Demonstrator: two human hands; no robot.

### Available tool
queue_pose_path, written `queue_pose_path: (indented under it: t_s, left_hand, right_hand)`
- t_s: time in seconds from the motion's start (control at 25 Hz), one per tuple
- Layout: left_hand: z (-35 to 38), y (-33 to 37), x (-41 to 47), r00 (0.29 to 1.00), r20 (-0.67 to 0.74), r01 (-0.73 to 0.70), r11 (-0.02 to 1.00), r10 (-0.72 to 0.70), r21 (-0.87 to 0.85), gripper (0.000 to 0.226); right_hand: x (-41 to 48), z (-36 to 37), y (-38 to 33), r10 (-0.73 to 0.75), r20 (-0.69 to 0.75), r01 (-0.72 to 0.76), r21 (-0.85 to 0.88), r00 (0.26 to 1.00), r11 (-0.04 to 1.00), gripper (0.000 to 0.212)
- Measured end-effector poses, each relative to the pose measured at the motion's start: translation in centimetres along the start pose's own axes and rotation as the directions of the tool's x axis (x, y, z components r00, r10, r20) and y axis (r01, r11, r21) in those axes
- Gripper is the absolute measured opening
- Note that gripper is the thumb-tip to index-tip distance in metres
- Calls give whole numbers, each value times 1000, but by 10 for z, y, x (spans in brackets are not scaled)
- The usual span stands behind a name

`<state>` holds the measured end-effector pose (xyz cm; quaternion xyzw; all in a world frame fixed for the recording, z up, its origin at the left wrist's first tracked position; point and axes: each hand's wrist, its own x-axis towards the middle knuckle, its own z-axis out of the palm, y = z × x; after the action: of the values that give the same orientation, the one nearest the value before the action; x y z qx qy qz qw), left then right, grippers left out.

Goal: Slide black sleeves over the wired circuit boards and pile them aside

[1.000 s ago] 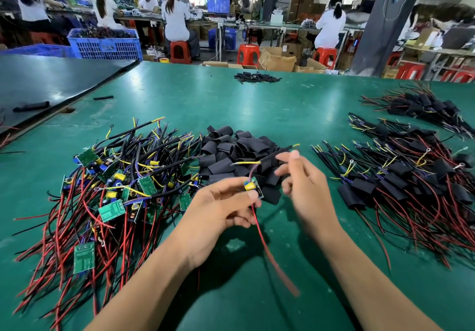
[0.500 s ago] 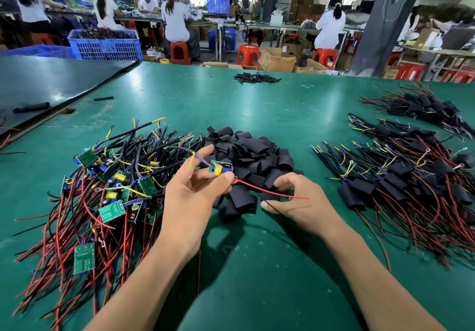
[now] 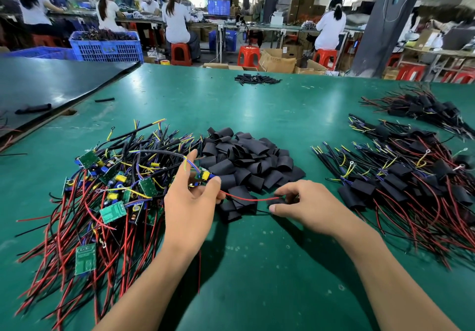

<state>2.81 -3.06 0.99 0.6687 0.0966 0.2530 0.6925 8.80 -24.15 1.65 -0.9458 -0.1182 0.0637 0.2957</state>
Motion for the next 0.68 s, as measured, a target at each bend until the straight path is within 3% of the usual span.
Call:
queue_pose_path:
  t_s: [0.2, 0.32, 0.48, 0.68]
  left_hand:
    - [-2, 0, 6, 997, -52, 55, 997, -59, -61, 38]
    - [-2, -1, 8, 997, -66, 35, 997, -40, -76, 25]
    - [-4, -5, 10, 995, -93, 16, 997, -23, -75, 17]
    - [-5, -6, 11, 995, -98, 24, 996, -33, -86, 15]
  right_hand:
    - [1, -10, 9, -15, -93, 20, 47, 996, 999, 33]
    - [0, -14, 12, -66, -55, 70, 80, 996, 994, 35]
    - [0, -11, 13, -127, -50, 133, 128, 991, 983, 35]
    - [0, -3, 9, -155, -171, 196, 255, 973, 947, 34]
